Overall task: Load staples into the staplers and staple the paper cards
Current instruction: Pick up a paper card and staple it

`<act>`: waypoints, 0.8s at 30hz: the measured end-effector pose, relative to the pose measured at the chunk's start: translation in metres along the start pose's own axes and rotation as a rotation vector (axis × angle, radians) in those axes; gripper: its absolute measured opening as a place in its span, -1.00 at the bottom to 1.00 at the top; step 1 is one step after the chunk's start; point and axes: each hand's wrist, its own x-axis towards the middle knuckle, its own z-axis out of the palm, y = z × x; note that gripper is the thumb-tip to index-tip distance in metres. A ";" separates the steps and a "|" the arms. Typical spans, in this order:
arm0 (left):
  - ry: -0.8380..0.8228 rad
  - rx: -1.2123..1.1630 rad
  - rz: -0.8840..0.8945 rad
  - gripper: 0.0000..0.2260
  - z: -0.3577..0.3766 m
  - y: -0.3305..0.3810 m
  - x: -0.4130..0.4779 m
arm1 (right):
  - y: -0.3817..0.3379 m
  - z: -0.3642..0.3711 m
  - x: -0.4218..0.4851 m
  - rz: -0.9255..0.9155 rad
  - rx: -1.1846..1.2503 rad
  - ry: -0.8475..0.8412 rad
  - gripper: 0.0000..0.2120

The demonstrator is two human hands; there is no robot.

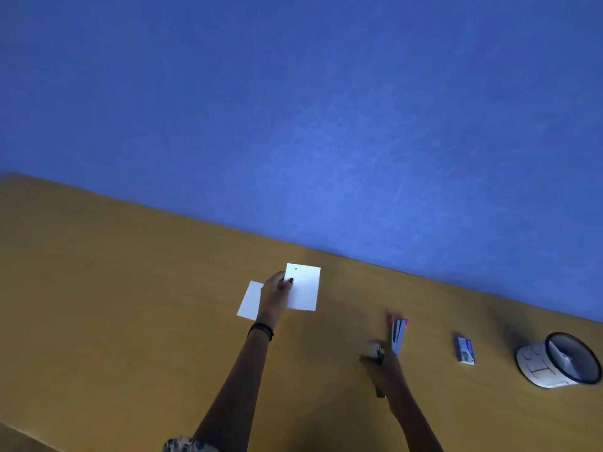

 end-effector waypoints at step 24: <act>-0.443 -0.097 0.221 -0.73 0.106 0.094 -0.101 | -0.077 -0.102 -0.067 -0.300 0.300 0.164 -0.80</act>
